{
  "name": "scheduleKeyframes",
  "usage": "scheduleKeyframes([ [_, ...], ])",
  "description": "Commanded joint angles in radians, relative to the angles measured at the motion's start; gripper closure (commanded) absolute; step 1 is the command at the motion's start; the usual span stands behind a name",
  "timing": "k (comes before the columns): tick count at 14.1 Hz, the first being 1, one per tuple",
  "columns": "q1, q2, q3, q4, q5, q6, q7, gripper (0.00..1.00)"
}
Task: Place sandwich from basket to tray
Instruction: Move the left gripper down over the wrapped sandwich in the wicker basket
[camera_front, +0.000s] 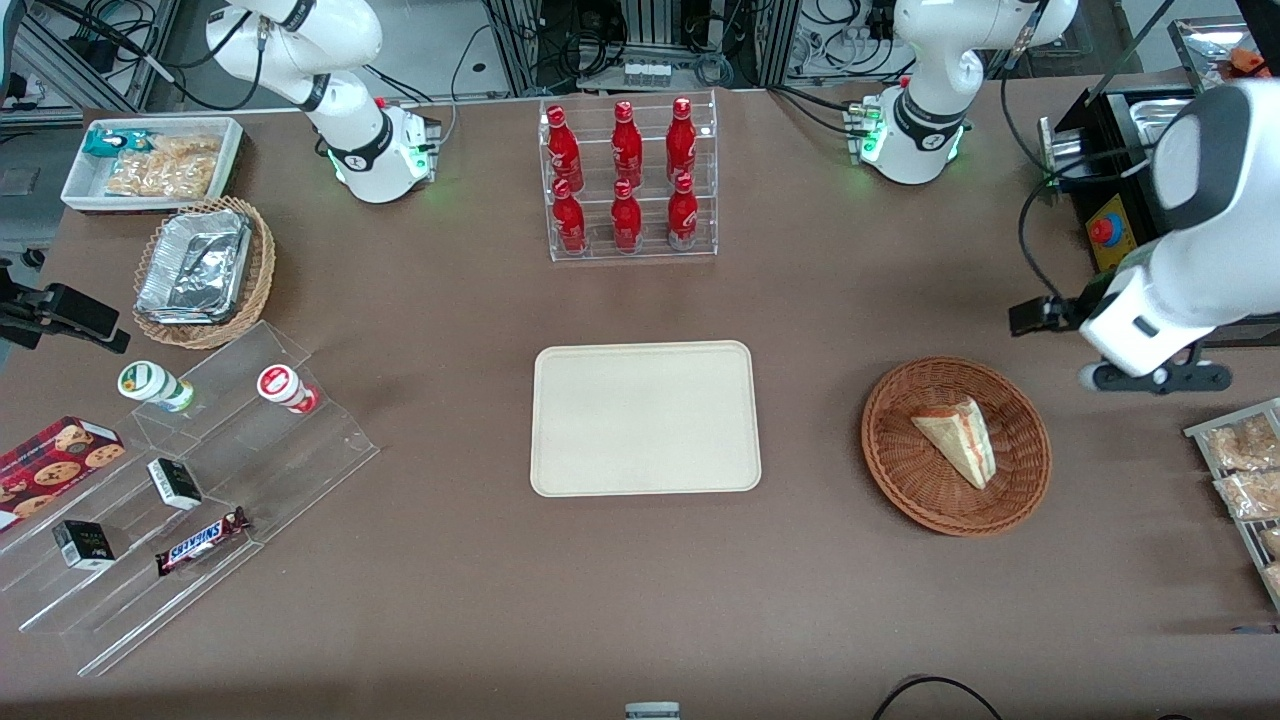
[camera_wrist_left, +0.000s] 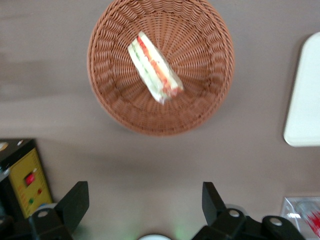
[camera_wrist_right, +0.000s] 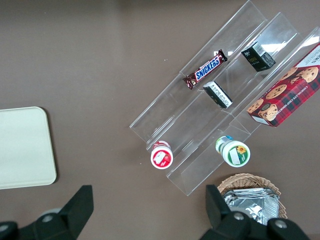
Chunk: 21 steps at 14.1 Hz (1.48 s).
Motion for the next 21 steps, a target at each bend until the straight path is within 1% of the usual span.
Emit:
scheduleKeyframes([
  [1, 0.032, -0.007, 0.016, -0.114, 0.013, 0.13, 0.004, 0.0],
  [3, 0.032, 0.017, 0.015, -0.16, 0.01, 0.214, -0.022, 0.0],
  [5, 0.023, 0.043, 0.013, -0.215, 0.01, 0.329, -0.1, 0.0],
  [7, 0.008, 0.048, 0.012, -0.296, 0.01, 0.488, -0.206, 0.0],
  [9, -0.006, 0.062, 0.012, -0.359, 0.01, 0.627, -0.345, 0.0],
  [10, -0.017, 0.074, 0.012, -0.376, 0.01, 0.68, -0.446, 0.0],
  [13, -0.055, 0.141, 0.012, -0.373, 0.01, 0.774, -0.764, 0.0],
  [15, -0.057, 0.175, 0.012, -0.378, 0.011, 0.837, -0.8, 0.0],
  [19, -0.055, 0.2, 0.013, -0.378, 0.011, 0.839, -0.795, 0.0],
  [20, -0.055, 0.206, 0.013, -0.376, 0.011, 0.839, -0.795, 0.15],
  [21, -0.055, 0.208, 0.015, -0.376, 0.013, 0.838, -0.789, 0.48],
])
